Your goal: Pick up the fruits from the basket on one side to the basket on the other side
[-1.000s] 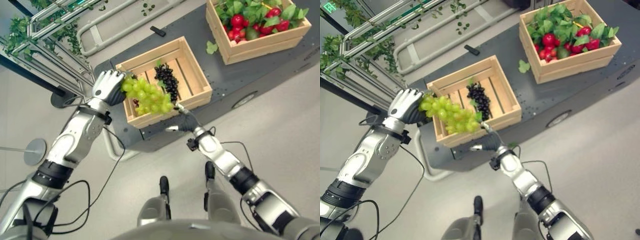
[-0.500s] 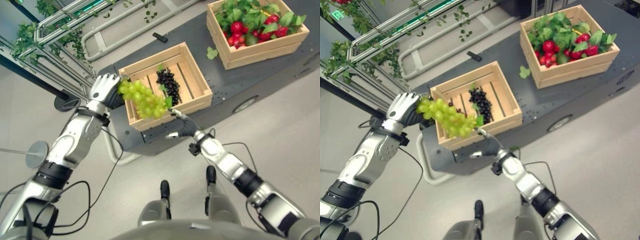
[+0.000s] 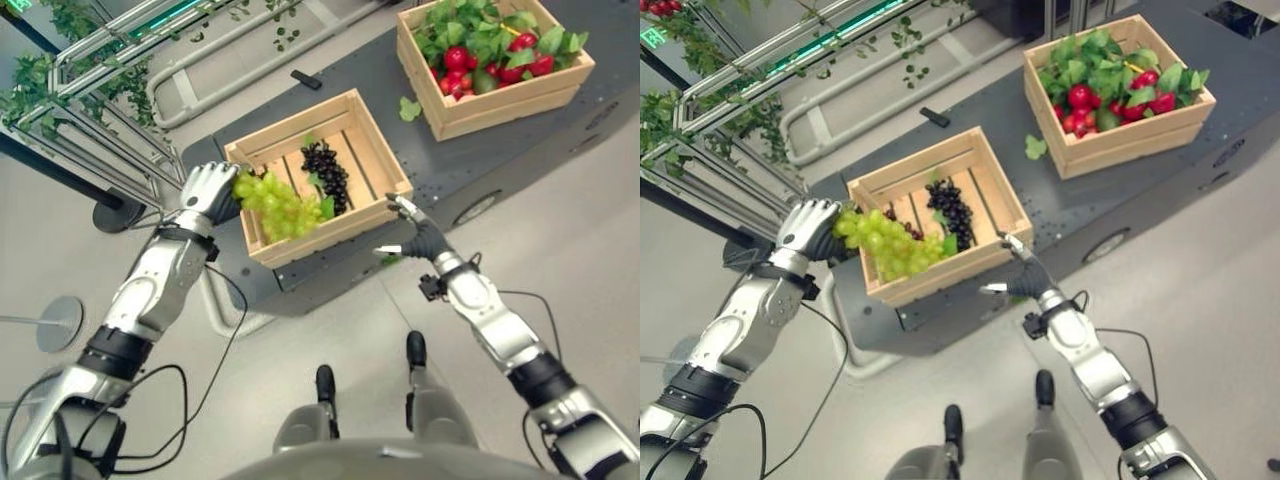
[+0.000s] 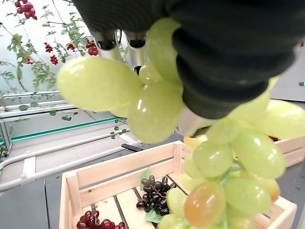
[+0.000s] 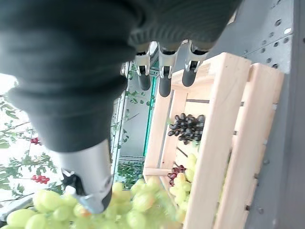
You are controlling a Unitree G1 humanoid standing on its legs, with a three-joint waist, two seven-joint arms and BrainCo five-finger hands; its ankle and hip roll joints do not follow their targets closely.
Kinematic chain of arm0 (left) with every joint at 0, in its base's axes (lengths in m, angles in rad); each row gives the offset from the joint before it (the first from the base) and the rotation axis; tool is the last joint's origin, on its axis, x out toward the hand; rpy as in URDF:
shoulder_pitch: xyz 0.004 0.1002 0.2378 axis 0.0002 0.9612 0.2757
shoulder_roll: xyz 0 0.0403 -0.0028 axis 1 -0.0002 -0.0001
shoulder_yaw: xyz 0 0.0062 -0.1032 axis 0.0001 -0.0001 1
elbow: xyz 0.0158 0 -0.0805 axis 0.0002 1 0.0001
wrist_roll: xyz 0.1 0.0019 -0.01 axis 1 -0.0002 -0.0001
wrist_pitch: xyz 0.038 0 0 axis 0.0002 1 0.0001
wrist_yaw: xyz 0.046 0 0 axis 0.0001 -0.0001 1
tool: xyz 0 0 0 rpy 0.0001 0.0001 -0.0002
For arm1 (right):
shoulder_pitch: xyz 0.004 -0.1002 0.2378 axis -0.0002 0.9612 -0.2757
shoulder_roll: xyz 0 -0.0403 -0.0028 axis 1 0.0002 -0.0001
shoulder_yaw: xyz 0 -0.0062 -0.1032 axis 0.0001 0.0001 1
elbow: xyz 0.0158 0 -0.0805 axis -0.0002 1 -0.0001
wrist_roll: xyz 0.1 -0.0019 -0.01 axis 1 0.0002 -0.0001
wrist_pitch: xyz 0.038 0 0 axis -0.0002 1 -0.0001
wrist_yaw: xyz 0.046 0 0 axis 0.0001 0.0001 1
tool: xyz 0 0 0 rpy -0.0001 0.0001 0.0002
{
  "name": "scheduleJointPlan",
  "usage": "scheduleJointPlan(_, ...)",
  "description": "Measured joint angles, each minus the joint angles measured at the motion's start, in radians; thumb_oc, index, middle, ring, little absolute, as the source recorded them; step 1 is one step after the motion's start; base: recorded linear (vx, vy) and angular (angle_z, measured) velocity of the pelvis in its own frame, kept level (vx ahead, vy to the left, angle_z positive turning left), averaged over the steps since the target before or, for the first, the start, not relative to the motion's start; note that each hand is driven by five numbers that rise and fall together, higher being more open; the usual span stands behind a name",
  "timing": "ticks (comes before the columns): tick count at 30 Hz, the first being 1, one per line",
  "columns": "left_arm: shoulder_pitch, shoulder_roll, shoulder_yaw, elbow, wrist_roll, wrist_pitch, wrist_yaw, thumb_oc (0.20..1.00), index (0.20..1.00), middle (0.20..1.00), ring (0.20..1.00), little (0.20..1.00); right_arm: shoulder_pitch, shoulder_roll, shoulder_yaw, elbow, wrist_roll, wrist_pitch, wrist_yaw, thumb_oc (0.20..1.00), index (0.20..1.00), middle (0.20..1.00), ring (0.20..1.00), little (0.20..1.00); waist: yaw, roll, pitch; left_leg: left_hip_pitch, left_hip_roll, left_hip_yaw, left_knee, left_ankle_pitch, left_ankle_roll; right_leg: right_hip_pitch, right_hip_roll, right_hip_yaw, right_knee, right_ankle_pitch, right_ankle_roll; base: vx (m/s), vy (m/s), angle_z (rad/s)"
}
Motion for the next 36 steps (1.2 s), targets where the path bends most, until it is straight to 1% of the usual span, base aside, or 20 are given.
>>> scheduleJointPlan(4,-0.002,-0.004,-0.035,0.000,0.007,0.005,0.000,0.200,0.200,0.200,0.200,0.200,-0.048,0.022,0.018,0.000,-0.007,0.014,-0.011,1.000,1.000,1.000,1.000,1.000,0.001,-0.002,-0.001,0.006,0.000,0.000,0.000,-0.001,0.001,0.006,0.000,0.000,0.000,0.000,0.000,0.00,0.000,0.00)
scheduleJointPlan(6,-0.002,-0.028,-0.057,0.001,0.008,0.005,0.000,0.200,0.200,0.200,0.200,0.200,-0.086,0.028,0.047,0.000,-0.009,0.018,-0.013,1.000,1.000,1.000,1.000,1.000,0.001,-0.002,-0.001,0.013,0.000,0.000,0.000,-0.001,0.000,0.013,0.000,0.000,-0.001,-0.001,-0.001,0.00,0.000,0.00)
scheduleJointPlan(9,-0.025,-0.054,-0.113,0.015,0.008,0.004,0.000,0.200,0.200,0.200,0.200,0.200,-0.157,0.063,0.088,0.001,-0.009,0.019,-0.017,1.000,1.000,1.000,1.000,1.000,0.002,-0.002,-0.001,0.016,0.001,-0.001,0.000,-0.001,0.000,0.017,0.000,-0.001,0.000,-0.002,-0.002,0.00,0.000,0.00)
scheduleJointPlan(12,-0.033,-0.073,-0.130,0.027,0.008,0.004,0.000,0.200,0.200,0.200,0.200,0.200,-0.193,0.080,0.109,0.010,-0.009,0.019,-0.019,1.000,1.000,1.000,1.000,1.000,0.002,-0.003,-0.001,0.016,0.001,-0.002,0.000,0.001,-0.002,0.018,0.000,-0.001,0.000,-0.001,-0.002,0.00,0.000,0.00)
scheduleJointPlan(14,-0.048,-0.074,-0.152,0.033,0.008,0.005,0.000,0.200,0.200,0.200,0.200,0.200,-0.214,0.087,0.119,0.034,-0.009,0.020,-0.021,1.000,1.000,1.000,1.000,1.000,0.003,-0.004,-0.002,0.017,0.001,-0.003,0.000,0.001,-0.002,0.021,0.000,-0.003,0.000,-0.002,-0.002,-0.02,-0.003,0.02)
scheduleJointPlan(17,-0.074,-0.067,-0.155,0.078,0.009,0.010,0.002,0.200,0.200,0.200,0.200,0.200,-0.261,0.093,0.139,0.077,-0.011,0.045,-0.035,1.000,1.000,1.000,1.000,1.000,0.005,-0.004,-0.002,0.020,0.001,-0.005,0.000,0.001,-0.002,0.024,0.000,-0.006,0.000,-0.001,-0.002,0.00,-0.002,0.01)
scheduleJointPlan(20,-0.078,-0.071,-0.162,0.075,0.009,0.005,0.002,0.200,0.200,0.200,0.200,0.200,-0.263,0.105,0.146,0.080,-0.020,0.045,-0.038,1.000,1.000,1.000,1.000,1.000,0.003,-0.004,-0.003,0.020,0.002,-0.008,0.000,0.001,-0.002,0.025,0.000,-0.006,-0.002,-0.003,-0.003,0.01,-0.007,0.01)
scheduleJointPlan(22,-0.097,-0.068,-0.190,0.073,0.009,0.004,0.001,0.200,0.200,0.200,0.200,0.200,-0.270,0.113,0.160,0.096,-0.029,0.046,-0.037,1.000,1.000,1.000,1.000,1.000,0.005,-0.004,-0.003,0.020,0.002,-0.014,0.000,0.001,-0.002,0.027,0.000,-0.007,0.000,-0.003,-0.003,0.00,-0.026,0.05)
scheduleJointPlan(23,-0.115,-0.122,-0.223,0.069,0.011,0.025,0.000,0.200,0.200,0.200,0.200,0.200,-0.285,0.121,0.186,0.131,-0.031,0.049,-0.042,1.000,1.000,1.000,1.000,1.000,0.005,-0.008,-0.013,0.014,0.001,-0.019,0.001,0.001,-0.002,0.022,0.000,-0.008,0.001,-0.004,-0.002,0.02,-0.033,0.09)
scheduleJointPlan(24,-0.135,-0.155,-0.238,0.079,0.012,0.031,0.003,0.200,0.200,0.200,0.200,0.200,-0.297,0.127,0.192,0.155,-0.032,0.051,-0.044,1.000,1.000,1.000,1.000,1.000,0.008,-0.008,-0.018,0.014,0.000,-0.021,0.000,0.001,-0.002,0.024,-0.002,-0.011,-0.001,-0.005,-0.001,0.06,-0.027,0.15)
scheduleJointPlan(25,-0.197,-0.210,-0.322,0.144,0.032,0.005,0.003,0.200,0.200,0.200,0.200,0.200,-0.341,0.148,0.227,0.228,-0.031,0.058,-0.036,1.000,1.000,1.000,1.000,1.000,0.007,-0.012,-0.024,0.016,0.000,-0.027,0.000,0.001,-0.002,0.031,-0.004,-0.021,-0.001,-0.007,-0.001,0.03,-0.012,0.11)
scheduleJointPlan(26,-0.214,-0.205,-0.349,0.151,0.042,-0.003,0.001,0.200,0.200,0.200,0.200,0.200,-0.356,0.153,0.238,0.236,-0.028,0.063,-0.033,1.000,1.000,1.000,1.000,1.000,0.006,-0.013,-0.025,0.016,0.000,-0.028,0.000,0.001,-0.002,0.030,-0.004,-0.022,0.000,-0.007,-0.002,0.02,-0.007,0.05)
scheduleJointPlan(27,-0.221,-0.183,-0.359,0.151,0.059,-0.014,0.000,0.200,0.200,0.200,0.200,0.200,-0.380,0.150,0.261,0.236,-0.026,0.068,-0.023,1.000,1.000,1.000,1.000,1.000,-0.004,-0.014,-0.026,0.017,0.001,-0.027,0.000,0.001,-0.002,0.030,-0.003,-0.024,0.000,-0.007,-0.002,-0.03,0.005,-0.05)
scheduleJointPlan(29,-0.222,-0.164,-0.342,0.138,0.066,-0.017,-0.004,0.200,0.200,0.200,0.200,0.200,-0.383,0.130,0.259,0.236,-0.023,0.069,-0.016,1.000,1.000,1.000,1.000,1.000,0.002,-0.011,-0.031,0.018,0.002,-0.027,0.000,0.001,-0.002,0.032,-0.006,-0.025,0.000,-0.009,-0.003,0.01,0.005,-0.05)
scheduleJointPlan(30,-0.214,-0.129,-0.334,0.103,0.066,-0.025,-0.014,0.200,0.200,0.200,0.200,0.200,-0.383,0.129,0.254,0.232,-0.021,0.069,-0.010,1.000,1.000,1.000,1.000,1.000,0.002,-0.011,-0.030,0.017,0.004,-0.027,0.001,0.001,-0.002,0.029,-0.005,-0.026,0.000,-0.008,-0.003,0.04,-0.005,-0.04)
scheduleJointPlan(31,-0.163,-0.003,-0.266,-0.024,0.066,-0.054,-0.034,0.200,0.200,0.200,0.200,0.200,-0.382,0.125,0.251,0.227,-0.015,0.069,0.011,1.000,1.000,1.000,1.000,1.000,-0.001,-0.010,-0.030,0.016,0.006,-0.027,0.001,0.001,-0.003,0.027,-0.002,-0.025,0.000,-0.009,-0.007,0.01,-0.005,-0.03)
scheduleJointPlan(32,-0.127,0.054,-0.211,-0.078,0.066,-0.064,-0.036,0.200,0.200,0.200,0.200,0.200,-0.382,0.118,0.248,0.228,-0.014,0.071,0.015,1.000,1.000,1.000,1.000,1.000,0.002,-0.008,-0.031,0.016,0.007,-0.027,0.001,0.002,-0.003,0.028,0.000,-0.026,0.001,-0.005,-0.012,0.01,-0.009,0.10)
scheduleJointPlan(33,-0.091,0.115,-0.121,-0.116,0.064,-0.070,-0.029,0.200,0.200,0.200,0.200,0.200,-0.379,0.098,0.227,0.230,-0.010,0.077,0.024,1.000,1.000,1.000,1.000,1.000,0.007,0.001,-0.037,0.018,0.008,-0.029,0.000,0.001,-0.004,0.036,0.005,-0.028,-0.001,-0.013,-0.008,0.02,-0.003,0.16)
scheduleJointPlan(35,-0.084,0.150,-0.072,-0.116,0.049,-0.073,-0.029,0.200,0.200,0.200,0.200,0.200,-0.387,0.099,0.192,0.232,-0.005,0.078,0.032,1.000,1.000,1.000,1.000,1.000,0.033,0.006,-0.042,0.021,0.009,-0.030,0.001,-0.001,-0.006,0.040,0.006,-0.029,-0.005,-0.018,-0.005,0.01,-0.001,0.11)
scheduleJointPlan(36,-0.081,0.184,-0.056,-0.117,0.036,-0.078,-0.028,0.200,0.200,0.200,0.200,0.200,-0.397,0.102,0.182,0.236,0.009,0.078,0.037,1.000,1.000,1.000,1.000,1.000,0.048,0.008,-0.044,0.019,0.009,-0.030,0.001,-0.002,-0.006,0.040,0.005,-0.032,-0.005,-0.018,-0.006,0.00,0.000,0.00)
